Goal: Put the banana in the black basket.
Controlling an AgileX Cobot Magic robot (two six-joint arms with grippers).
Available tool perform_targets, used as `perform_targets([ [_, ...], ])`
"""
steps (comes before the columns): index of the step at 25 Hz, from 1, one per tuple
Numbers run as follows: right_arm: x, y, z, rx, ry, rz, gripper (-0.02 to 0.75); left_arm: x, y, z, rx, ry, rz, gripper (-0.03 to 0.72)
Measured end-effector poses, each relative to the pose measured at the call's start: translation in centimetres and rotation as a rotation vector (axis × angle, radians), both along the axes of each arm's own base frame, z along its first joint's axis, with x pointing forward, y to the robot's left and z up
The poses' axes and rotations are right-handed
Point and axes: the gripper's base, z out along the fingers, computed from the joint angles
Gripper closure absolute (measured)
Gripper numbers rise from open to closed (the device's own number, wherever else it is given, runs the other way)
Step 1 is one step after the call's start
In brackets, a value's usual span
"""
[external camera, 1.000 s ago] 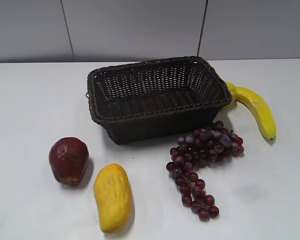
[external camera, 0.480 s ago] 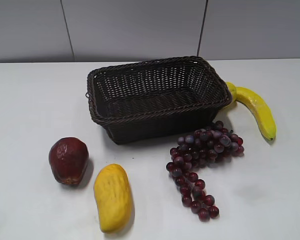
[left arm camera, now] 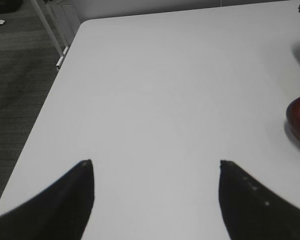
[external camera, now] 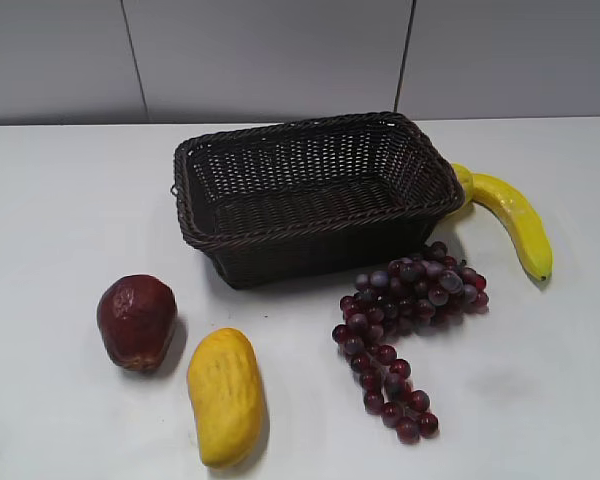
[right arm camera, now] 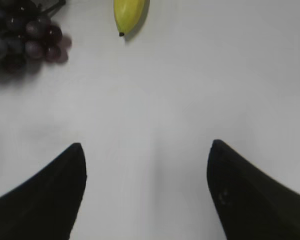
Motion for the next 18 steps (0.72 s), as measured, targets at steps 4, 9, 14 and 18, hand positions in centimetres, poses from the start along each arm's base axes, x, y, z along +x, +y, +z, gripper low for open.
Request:
perform_targets([
  [4, 4.4, 0.3, -0.2, -0.013, 0.016, 0.023, 0.166, 0.0, 0.0, 0.0, 0.000, 0.000, 0.000, 0.113],
  [9, 9.2, 0.5, -1.5, -0.025, 0.044, 0.045, 0.166, 0.0, 0.0, 0.0, 0.000, 0.000, 0.000, 0.113],
  [14, 12.9, 0.8, -4.1, -0.030, 0.097, 0.053, 0.166, 0.0, 0.0, 0.0, 0.000, 0.000, 0.000, 0.113],
  [18, 15.5, 0.9, -6.3, -0.032, 0.132, 0.054, 0.166, 0.0, 0.0, 0.0, 0.000, 0.000, 0.000, 0.113],
])
